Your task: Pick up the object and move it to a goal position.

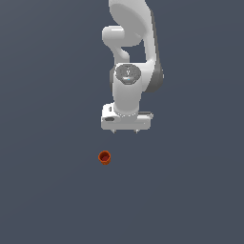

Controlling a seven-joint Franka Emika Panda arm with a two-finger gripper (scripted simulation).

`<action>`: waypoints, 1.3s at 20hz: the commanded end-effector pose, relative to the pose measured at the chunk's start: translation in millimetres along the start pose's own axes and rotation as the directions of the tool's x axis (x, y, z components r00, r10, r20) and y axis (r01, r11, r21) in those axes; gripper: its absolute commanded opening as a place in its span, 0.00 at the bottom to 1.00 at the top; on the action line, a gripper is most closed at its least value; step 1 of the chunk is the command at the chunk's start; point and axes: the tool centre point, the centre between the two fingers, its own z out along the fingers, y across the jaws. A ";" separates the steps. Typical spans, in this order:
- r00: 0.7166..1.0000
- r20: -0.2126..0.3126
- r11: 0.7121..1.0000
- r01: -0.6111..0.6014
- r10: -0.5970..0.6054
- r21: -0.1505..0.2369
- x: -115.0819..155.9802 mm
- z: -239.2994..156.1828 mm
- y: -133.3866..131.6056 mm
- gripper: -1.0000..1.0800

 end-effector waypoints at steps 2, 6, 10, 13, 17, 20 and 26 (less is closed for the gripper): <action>1.000 0.000 1.000 0.002 -0.002 0.000 0.1 -0.3 -0.6 0.96; 0.999 -0.006 0.999 0.036 -0.036 0.007 1.6 -6.8 -15.2 0.96; 0.998 -0.011 0.998 0.066 -0.066 0.014 1.3 -14.2 -31.6 0.96; 0.998 -0.012 0.998 0.065 -0.065 0.014 0.7 -14.8 -33.0 0.96; 0.997 -0.012 0.997 0.072 -0.071 0.013 3.3 -12.8 -28.9 0.96; 0.996 -0.013 0.996 0.088 -0.087 0.013 7.8 -10.5 -24.5 0.96; 0.990 -0.017 0.990 0.141 -0.141 0.010 22.9 -1.5 -7.5 0.96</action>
